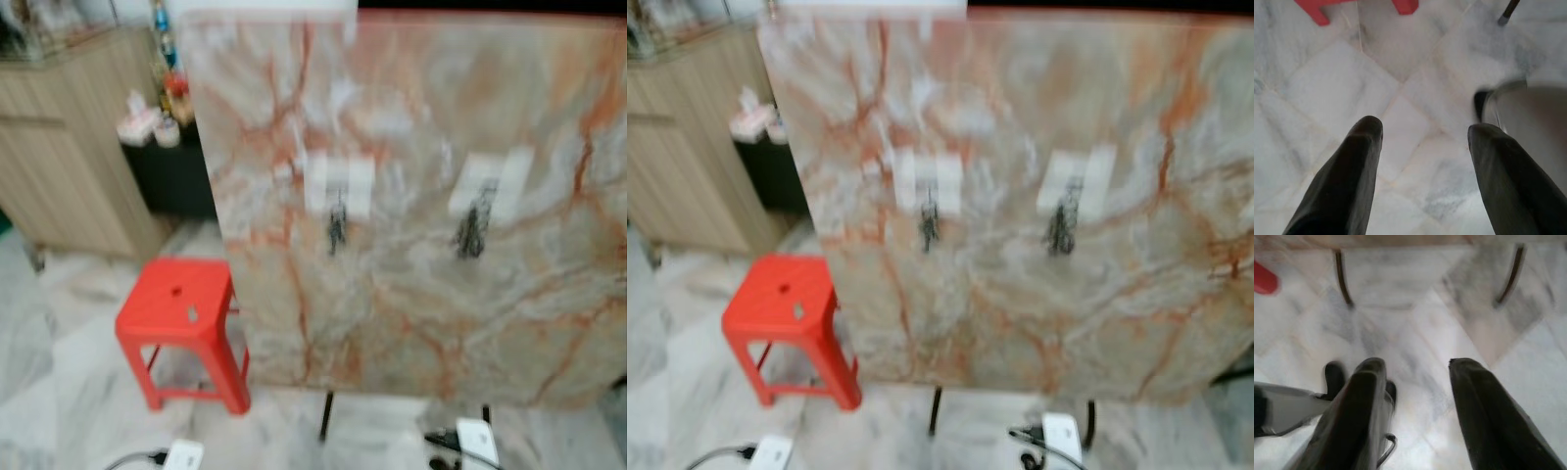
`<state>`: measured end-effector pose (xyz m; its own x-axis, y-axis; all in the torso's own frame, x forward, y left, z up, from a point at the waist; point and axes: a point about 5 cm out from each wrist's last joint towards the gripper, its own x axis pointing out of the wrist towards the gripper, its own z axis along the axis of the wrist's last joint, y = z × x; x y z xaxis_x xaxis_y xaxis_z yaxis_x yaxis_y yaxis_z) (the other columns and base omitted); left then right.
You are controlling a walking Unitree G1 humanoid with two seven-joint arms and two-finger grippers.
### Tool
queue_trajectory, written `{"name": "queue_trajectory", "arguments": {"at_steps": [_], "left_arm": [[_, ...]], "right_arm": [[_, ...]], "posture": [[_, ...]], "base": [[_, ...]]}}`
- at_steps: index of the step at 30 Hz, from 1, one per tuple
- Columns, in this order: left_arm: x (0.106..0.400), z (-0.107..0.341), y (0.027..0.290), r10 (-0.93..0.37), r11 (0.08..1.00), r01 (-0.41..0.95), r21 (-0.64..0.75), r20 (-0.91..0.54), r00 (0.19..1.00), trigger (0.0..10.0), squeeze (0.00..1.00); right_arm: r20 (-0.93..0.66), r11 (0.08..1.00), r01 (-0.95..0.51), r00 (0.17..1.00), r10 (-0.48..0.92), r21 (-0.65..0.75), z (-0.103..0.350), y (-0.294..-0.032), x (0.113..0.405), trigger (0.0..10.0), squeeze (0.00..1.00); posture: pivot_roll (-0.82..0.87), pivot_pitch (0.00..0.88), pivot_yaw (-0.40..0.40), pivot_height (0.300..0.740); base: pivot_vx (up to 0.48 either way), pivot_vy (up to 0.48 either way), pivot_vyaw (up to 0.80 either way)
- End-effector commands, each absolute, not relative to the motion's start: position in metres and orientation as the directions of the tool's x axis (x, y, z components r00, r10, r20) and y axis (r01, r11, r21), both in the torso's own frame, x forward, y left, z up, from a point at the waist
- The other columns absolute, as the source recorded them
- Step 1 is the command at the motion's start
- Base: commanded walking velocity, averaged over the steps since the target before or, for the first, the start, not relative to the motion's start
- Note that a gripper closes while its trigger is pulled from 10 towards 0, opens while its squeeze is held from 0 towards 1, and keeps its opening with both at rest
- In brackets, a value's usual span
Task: Hang keys on a hook
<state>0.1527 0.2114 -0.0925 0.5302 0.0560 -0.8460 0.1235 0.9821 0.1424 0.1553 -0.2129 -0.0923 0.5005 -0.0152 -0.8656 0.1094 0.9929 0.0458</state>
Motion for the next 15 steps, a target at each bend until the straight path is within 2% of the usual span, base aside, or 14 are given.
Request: {"name": "queue_trajectory", "arguments": {"at_steps": [1,15], "left_arm": [[0.1515,-0.0916,0.2191,0.076,0.98,0.117,0.16,-0.849,0.524,10.0,0.0],[0.1493,-0.0923,0.2195,0.077,0.982,0.109,0.156,-0.851,0.519,10.0,0.0]], "right_arm": [[-0.853,0.99,0.12,0.522,-0.004,0.069,-0.0902,-0.2069,0.1629,10.0,0.0],[-0.851,0.987,0.142,0.525,-0.013,0.073,-0.0904,-0.2071,0.1625,10.0,0.0]], "posture": [[0.04,0.0,-0.024,0.713],[0.04,0.0,-0.024,0.713]], "base": [[0.0,0.48,0.0],[0.0,0.48,0.0]]}}
